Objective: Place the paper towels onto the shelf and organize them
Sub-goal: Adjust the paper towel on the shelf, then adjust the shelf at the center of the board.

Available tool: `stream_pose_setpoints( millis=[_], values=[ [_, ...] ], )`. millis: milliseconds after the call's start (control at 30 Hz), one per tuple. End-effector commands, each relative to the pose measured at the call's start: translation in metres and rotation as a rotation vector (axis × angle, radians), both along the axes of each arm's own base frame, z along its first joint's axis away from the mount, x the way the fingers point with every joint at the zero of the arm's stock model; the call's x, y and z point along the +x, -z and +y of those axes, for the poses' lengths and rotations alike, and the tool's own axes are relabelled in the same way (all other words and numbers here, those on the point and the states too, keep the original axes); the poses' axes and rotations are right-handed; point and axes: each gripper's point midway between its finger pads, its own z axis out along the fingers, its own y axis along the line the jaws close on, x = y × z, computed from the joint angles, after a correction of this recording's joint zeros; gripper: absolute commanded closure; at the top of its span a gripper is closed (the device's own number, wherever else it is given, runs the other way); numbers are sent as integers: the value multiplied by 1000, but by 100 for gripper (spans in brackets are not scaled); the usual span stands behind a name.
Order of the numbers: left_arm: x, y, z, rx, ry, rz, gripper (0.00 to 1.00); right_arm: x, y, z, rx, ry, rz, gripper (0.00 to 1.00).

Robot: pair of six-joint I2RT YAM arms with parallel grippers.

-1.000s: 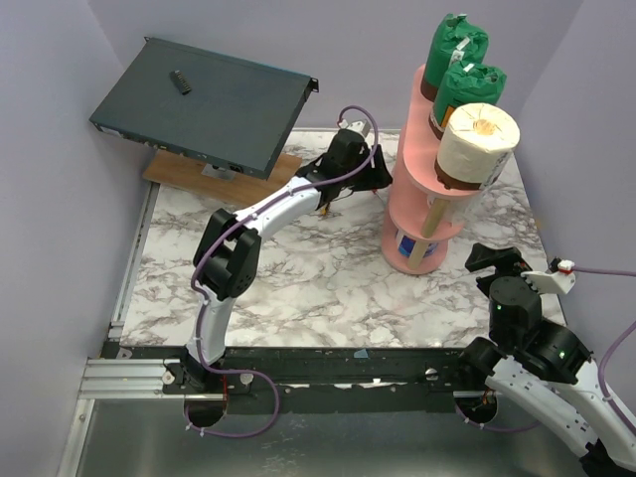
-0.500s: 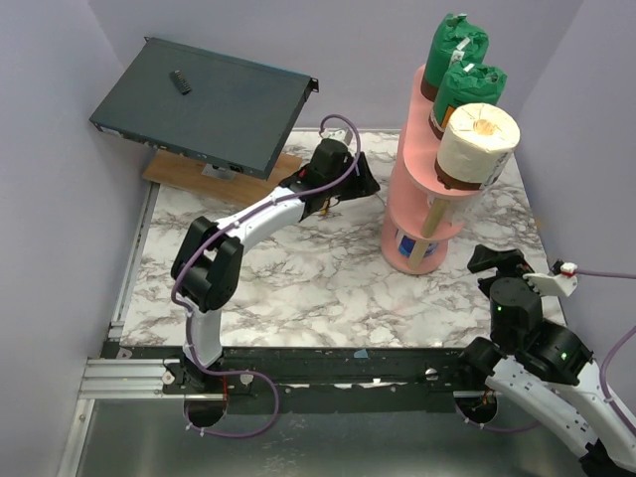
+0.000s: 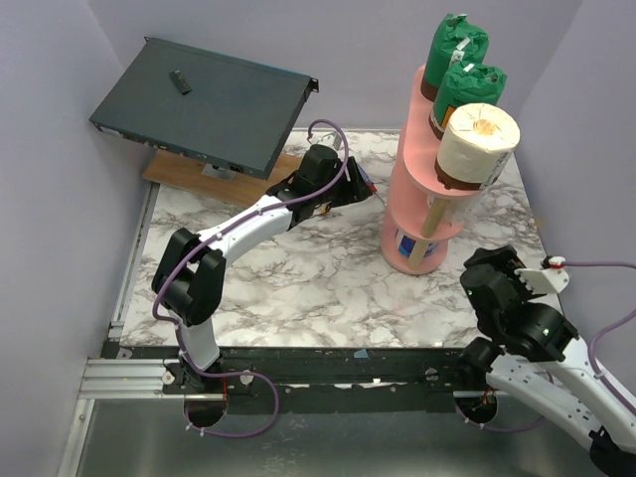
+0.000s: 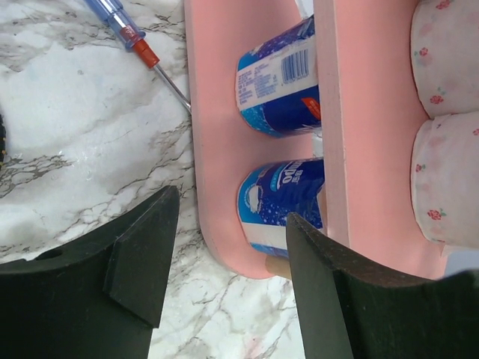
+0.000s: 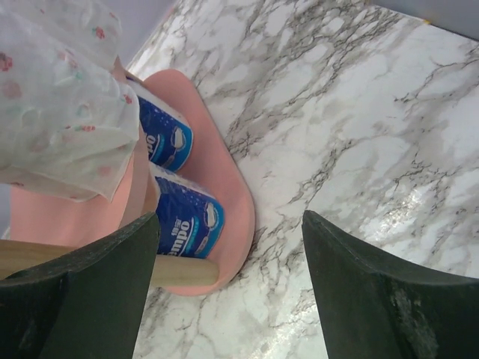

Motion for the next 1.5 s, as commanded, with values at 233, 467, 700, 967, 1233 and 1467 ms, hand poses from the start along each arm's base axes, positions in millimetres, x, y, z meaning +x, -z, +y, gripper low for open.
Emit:
stream_pose_setpoints(
  millis=[233, 467, 700, 967, 1233, 1467],
  values=[
    [-6, -37, 13, -38, -50, -35, 39, 5, -34, -7, -88, 59, 0, 17],
    [-15, -44, 18, -44, -47, -41, 39, 6, -47, -5, -52, 39, -48, 16],
    [-27, -51, 20, -58, -16, -39, 39, 8, -47, 23, 5, -161, -35, 12],
    [-70, -78, 16, -136, 119, -139, 39, 6, -55, 45, -46, -357, -35, 14],
    [-154, -85, 7, -186, 333, -449, 38, 4, -54, 53, -62, -417, -4, 14],
    [-186, -105, -23, -148, 438, -748, 37, 1, -57, 60, -28, -464, -37, 14]
  ],
)
